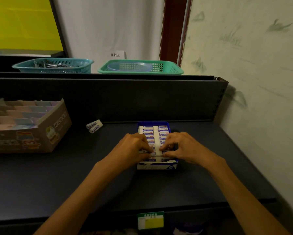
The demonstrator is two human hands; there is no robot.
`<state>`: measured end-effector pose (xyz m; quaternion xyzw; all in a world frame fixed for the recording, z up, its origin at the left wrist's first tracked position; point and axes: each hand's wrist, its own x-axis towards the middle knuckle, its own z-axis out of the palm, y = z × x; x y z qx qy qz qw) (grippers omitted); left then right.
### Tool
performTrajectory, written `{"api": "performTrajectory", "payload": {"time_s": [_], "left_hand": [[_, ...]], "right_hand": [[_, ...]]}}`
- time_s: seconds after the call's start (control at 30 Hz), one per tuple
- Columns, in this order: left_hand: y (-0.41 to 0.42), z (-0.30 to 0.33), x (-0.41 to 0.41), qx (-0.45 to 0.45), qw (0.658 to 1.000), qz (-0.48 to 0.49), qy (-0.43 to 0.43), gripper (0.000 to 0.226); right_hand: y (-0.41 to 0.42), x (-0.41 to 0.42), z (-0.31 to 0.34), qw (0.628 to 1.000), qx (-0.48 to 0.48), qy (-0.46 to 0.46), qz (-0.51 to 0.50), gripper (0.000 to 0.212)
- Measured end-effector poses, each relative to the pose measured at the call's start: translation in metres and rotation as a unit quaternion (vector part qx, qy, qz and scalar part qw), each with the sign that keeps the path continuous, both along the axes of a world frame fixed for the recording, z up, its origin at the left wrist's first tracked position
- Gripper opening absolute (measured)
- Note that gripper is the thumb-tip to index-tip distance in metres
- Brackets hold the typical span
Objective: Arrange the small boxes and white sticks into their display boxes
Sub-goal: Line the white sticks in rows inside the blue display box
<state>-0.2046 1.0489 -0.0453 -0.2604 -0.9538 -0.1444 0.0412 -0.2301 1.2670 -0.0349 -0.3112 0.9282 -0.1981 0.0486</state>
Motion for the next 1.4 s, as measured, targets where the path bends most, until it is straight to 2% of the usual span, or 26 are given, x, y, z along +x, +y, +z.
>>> {"api": "performTrajectory", "payload": {"time_s": [0.23, 0.37, 0.6, 0.73, 1.0, 1.2, 1.4], "left_hand": [[-0.001, -0.003, 0.001, -0.005, 1.000, -0.002, 0.009, 0.034], [-0.008, 0.000, 0.004, 0.028, 1.000, 0.005, 0.008, 0.033], [-0.055, 0.008, 0.001, 0.054, 0.989, 0.111, 0.086, 0.033], [-0.098, 0.004, 0.003, 0.087, 0.975, 0.180, 0.102, 0.032], [-0.161, -0.016, -0.013, 0.117, 0.957, 0.257, 0.058, 0.043], [-0.180, -0.037, -0.036, 0.136, 0.955, 0.257, 0.060, 0.042], [-0.193, -0.050, -0.066, 0.106, 0.962, 0.251, 0.027, 0.042]], "right_hand": [[-0.001, -0.003, 0.001, 1.000, 0.008, -0.005, 0.007, 0.028], [-0.009, -0.008, 0.006, 1.000, 0.000, 0.022, 0.009, 0.028], [-0.051, -0.023, 0.014, 0.997, -0.012, 0.070, 0.023, 0.024], [-0.083, -0.033, 0.013, 0.997, -0.009, 0.068, 0.045, 0.029], [-0.154, -0.061, 0.005, 0.991, 0.038, 0.071, 0.105, 0.042], [-0.201, -0.082, -0.001, 0.982, 0.090, 0.096, 0.135, 0.053], [-0.222, -0.092, -0.007, 0.976, 0.114, 0.092, 0.163, 0.059]]}}
